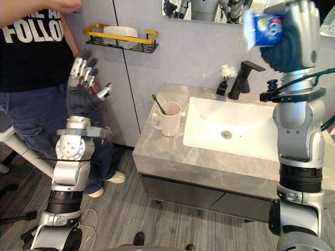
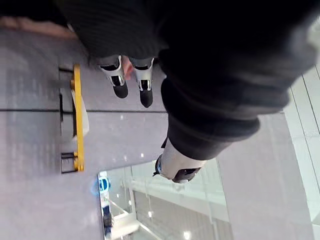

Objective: Organize washtable

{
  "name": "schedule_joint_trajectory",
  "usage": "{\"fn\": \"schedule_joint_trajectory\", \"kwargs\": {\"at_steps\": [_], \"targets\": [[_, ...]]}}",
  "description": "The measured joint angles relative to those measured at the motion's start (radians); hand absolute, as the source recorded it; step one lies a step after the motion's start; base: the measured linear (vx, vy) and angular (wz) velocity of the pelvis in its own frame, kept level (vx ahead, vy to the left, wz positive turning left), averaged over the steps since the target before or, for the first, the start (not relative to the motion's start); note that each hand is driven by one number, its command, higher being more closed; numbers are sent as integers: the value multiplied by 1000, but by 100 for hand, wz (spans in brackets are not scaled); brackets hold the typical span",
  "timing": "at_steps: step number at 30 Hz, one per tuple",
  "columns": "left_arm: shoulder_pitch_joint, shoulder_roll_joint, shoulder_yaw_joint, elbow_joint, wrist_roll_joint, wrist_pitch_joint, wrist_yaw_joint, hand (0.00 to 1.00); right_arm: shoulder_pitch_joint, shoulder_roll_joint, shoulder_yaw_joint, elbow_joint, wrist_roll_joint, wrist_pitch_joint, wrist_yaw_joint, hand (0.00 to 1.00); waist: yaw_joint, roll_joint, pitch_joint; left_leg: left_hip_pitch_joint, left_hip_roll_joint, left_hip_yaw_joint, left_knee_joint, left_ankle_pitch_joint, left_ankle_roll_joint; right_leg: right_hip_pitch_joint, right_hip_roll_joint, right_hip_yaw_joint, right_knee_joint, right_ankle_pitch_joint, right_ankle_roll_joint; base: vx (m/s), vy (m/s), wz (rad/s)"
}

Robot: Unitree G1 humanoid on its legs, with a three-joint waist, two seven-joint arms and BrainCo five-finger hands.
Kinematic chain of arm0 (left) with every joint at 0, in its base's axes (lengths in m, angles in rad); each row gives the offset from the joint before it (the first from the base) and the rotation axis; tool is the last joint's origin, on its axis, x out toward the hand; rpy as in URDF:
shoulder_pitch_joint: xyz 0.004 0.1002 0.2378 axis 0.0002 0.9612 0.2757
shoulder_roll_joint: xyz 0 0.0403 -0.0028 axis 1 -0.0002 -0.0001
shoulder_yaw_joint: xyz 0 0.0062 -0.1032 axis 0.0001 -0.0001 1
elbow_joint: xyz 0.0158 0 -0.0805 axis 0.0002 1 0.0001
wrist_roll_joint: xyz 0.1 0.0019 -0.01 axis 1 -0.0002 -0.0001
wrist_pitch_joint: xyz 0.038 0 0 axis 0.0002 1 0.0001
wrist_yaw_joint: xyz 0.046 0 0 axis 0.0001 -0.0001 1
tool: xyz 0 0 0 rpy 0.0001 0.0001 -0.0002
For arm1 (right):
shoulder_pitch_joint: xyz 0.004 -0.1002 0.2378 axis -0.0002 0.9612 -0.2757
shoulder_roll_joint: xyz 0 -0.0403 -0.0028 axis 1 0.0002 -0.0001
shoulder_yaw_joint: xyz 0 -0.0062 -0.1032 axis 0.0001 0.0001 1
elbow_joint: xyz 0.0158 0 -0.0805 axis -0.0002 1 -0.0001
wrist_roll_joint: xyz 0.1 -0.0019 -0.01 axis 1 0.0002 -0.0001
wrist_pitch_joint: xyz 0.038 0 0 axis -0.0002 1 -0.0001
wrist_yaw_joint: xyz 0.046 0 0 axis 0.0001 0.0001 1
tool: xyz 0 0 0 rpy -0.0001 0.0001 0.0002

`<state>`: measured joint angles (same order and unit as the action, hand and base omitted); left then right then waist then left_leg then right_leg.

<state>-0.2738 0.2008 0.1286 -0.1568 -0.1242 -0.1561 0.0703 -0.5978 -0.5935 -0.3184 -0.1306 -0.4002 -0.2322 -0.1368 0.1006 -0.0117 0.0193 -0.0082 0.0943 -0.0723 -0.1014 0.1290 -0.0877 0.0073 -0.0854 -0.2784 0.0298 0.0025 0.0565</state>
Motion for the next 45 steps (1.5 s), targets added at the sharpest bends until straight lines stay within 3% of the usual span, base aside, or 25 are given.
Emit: {"fn": "schedule_joint_trajectory", "kwargs": {"at_steps": [6,11,17,21,25,29,33,36,37,42,45], "targets": [[220,-75,140,-28,153,9,25,0,0,74,-88,11,238,-8,-38,100,31,0,0,6,-5,-16,-1,-2,2,34,-1,-23,-31,7,-2,-13,-14,11],[327,-109,238,188,52,30,18,0,0,116,-100,51,441,-30,-37,100,55,0,-1,3,-7,-18,-1,-13,9,41,-2,-28,-43,11,3,-2,-6,3],[440,-181,300,475,79,45,43,0,0,166,-116,81,716,-77,-36,100,77,-5,-2,-8,-15,-23,-1,-12,16,44,-6,-41,-67,24,13,29,-9,4],[505,-228,315,524,94,45,49,0,0,196,-117,135,860,-93,-35,100,80,-11,-2,-14,-21,-40,-2,-10,13,48,-16,-57,-69,24,13,31,-5,14],[522,-233,339,559,139,42,74,0,0,196,-115,155,873,-94,-35,100,82,-14,-1,-31,-28,-59,-2,-17,23,53,-22,-80,-70,19,18,-4,-6,17],[524,-226,375,629,140,42,83,0,0,211,-106,166,975,-94,-27,100,80,-36,-1,-33,-29,-55,-2,-20,27,50,-24,-78,-71,17,21,9,-6,0],[522,-225,408,648,138,42,86,0,19,245,-96,166,988,-94,-10,100,80,-55,1,-40,-29,-53,-2,-17,24,40,-24,-75,-70,18,21,7,-4,-2],[520,-223,435,687,136,41,88,0,38,282,-68,162,993,-95,10,100,79,-59,1,-39,-29,-50,-2,-17,24,40,-24,-73,-69,17,21,-6,-6,-1],[522,-217,433,756,136,39,88,0,71,302,0,161,1031,-92,26,100,80,-64,3,-39,-25,-47,-2,-20,27,40,-22,-70,-69,18,21,-31,-24,-4],[532,-203,435,852,122,43,88,0,83,304,103,164,1107,-63,54,100,82,-107,9,-39,-14,-45,-2,-23,25,38,-17,-66,-70,17,18,-6,-4,-1],[538,-190,443,876,94,50,85,0,88,282,155,163,1163,-17,105,100,82,-145,6,-45,-11,-41,-2,-30,21,31,-14,-63,-69,15,16,0,0,0]]}}
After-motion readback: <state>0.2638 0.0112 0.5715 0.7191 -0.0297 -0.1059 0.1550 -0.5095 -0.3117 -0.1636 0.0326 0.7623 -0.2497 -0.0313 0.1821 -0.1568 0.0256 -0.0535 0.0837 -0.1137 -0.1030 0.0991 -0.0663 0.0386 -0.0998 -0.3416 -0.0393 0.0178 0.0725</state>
